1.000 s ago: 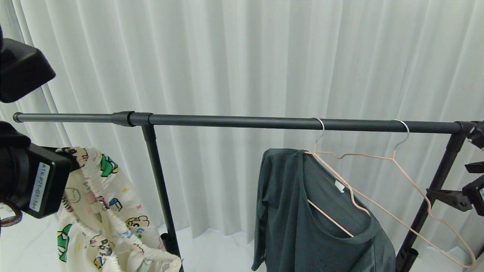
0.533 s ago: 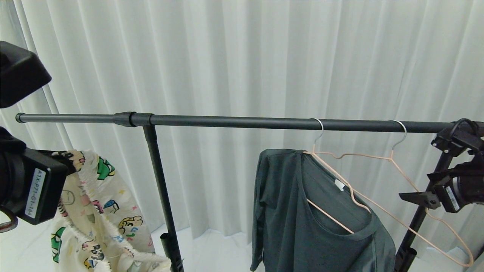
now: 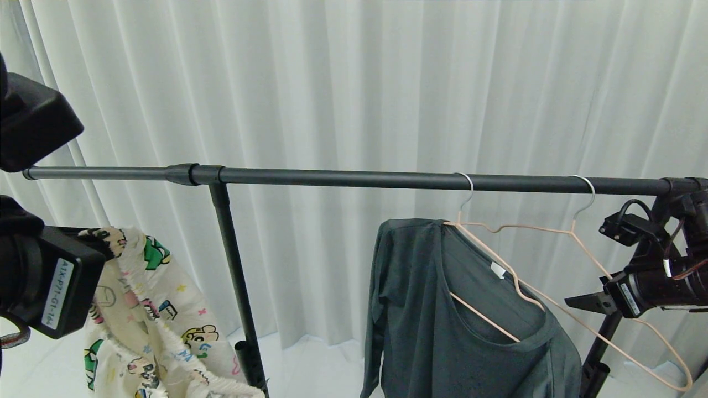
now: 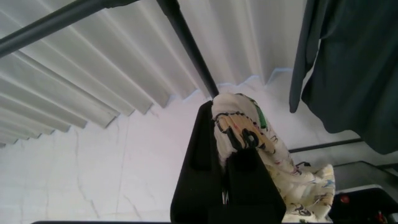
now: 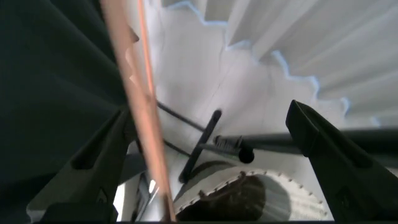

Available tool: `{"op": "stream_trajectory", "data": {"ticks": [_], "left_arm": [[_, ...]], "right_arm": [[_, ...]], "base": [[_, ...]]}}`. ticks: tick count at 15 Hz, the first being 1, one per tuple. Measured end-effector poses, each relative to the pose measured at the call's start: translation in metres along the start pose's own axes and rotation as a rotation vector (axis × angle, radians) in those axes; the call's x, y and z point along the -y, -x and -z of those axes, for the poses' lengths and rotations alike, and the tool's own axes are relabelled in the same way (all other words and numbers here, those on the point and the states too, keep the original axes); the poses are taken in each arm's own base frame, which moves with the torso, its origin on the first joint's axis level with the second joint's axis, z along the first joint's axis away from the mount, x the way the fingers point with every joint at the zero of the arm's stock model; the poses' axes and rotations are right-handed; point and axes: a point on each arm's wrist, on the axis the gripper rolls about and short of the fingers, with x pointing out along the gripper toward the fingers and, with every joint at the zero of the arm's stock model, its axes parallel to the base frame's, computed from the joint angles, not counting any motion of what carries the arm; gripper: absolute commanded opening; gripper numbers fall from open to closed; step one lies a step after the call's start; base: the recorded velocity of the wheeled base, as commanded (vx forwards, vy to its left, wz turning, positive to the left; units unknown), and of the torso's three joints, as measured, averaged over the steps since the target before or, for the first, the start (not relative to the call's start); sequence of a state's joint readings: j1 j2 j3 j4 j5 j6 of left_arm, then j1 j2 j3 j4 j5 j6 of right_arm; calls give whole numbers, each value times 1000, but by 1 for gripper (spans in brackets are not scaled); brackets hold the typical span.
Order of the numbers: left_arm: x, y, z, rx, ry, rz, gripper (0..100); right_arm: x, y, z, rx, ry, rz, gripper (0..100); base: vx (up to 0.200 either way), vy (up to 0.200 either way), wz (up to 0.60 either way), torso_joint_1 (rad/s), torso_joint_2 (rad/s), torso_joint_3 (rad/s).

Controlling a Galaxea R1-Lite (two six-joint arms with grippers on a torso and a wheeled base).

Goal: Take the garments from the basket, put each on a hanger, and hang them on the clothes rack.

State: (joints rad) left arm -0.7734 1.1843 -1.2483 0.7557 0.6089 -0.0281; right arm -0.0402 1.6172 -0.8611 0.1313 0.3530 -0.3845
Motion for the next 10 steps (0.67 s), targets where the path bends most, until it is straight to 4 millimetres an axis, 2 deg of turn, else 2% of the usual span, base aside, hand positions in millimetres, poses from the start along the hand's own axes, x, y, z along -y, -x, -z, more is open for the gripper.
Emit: {"op": "stream_trajectory", "data": {"ticks": [4, 5, 10], "left_arm": [[2, 0, 0, 2, -8, 8, 0], [2, 1, 0, 3, -11, 11, 0], [2, 1, 0, 6, -13, -2, 0]], "right_arm": [[7, -4, 12, -15, -35, 8, 100], [8, -6, 13, 12, -28, 14, 0], [3, -3, 20, 46, -33, -22, 0]], "base": [[0, 0, 0, 0, 0, 0], [0, 0, 0, 0, 0, 0], [0, 0, 0, 0, 0, 0]]}}
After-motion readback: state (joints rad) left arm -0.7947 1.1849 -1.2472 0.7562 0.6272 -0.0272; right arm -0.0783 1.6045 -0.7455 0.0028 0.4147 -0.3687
